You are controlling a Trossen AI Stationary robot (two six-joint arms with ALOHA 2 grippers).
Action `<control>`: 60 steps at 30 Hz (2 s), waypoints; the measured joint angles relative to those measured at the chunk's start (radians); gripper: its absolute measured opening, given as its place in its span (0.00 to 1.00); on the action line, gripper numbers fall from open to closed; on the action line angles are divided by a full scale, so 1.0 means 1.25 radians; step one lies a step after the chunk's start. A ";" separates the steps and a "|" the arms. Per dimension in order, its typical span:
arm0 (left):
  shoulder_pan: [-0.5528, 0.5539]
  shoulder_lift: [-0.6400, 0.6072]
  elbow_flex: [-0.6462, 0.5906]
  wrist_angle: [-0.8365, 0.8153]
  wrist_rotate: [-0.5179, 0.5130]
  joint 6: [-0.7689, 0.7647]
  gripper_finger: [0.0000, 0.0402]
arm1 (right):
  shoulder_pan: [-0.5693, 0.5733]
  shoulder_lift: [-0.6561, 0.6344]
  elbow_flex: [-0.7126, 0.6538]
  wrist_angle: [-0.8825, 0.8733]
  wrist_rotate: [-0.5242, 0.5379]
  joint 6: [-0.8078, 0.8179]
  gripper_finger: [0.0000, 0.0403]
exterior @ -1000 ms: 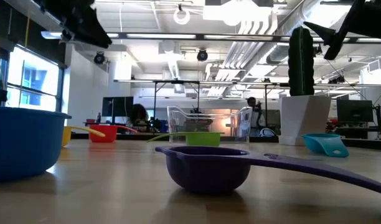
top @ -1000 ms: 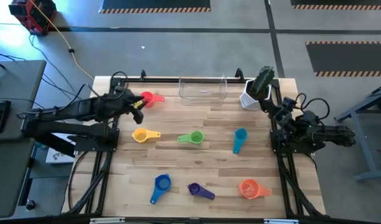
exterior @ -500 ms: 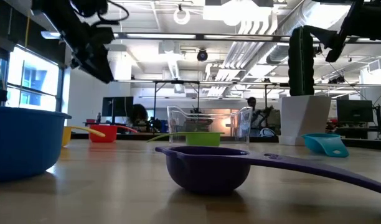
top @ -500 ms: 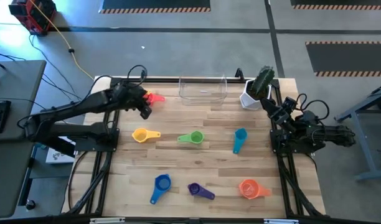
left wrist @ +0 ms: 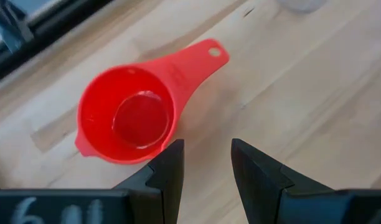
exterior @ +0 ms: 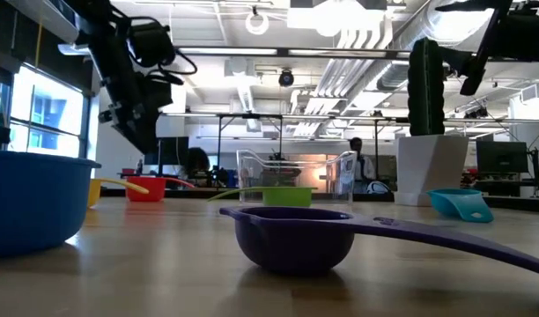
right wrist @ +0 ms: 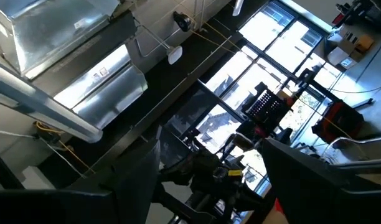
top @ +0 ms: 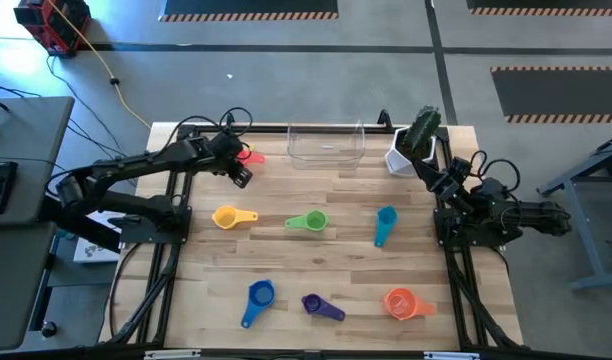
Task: Nest measuring cups in basket
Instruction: Stack the red measuring cup on the top of the orange measuring cup
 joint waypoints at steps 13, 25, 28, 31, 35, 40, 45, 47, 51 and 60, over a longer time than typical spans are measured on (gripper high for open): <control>0.052 0.073 0.000 0.025 0.011 -0.037 0.30 | 0.000 0.000 0.000 -0.070 0.015 0.034 0.68; 0.079 0.146 0.000 0.062 0.015 -0.036 0.30 | 0.000 0.000 0.000 -0.070 0.015 0.034 0.68; 0.079 0.166 0.000 0.062 0.014 -0.031 0.30 | 0.000 0.000 0.000 -0.071 0.015 0.034 0.68; 0.079 0.184 0.000 0.068 -0.007 -0.029 0.30 | 0.000 0.000 0.000 -0.071 0.015 0.034 0.68; 0.079 0.200 0.000 0.077 -0.029 -0.029 0.29 | 0.000 0.000 0.000 -0.071 0.015 0.034 0.68; 0.079 0.204 0.000 0.085 -0.030 -0.006 0.20 | 0.000 0.000 0.000 -0.071 0.015 0.034 0.68; 0.079 0.204 0.000 0.085 -0.029 0.030 0.05 | 0.000 0.000 0.000 -0.074 0.015 0.034 0.68; 0.079 0.204 0.000 0.085 -0.031 0.039 0.02 | 0.000 0.000 0.000 -0.074 0.015 0.034 0.68; 0.078 0.204 0.000 0.085 -0.024 0.063 0.03 | 0.000 0.000 0.000 -0.074 0.016 0.034 0.68; 0.015 0.188 0.001 0.084 0.037 0.097 0.01 | 0.000 0.000 0.000 -0.074 0.016 0.033 0.68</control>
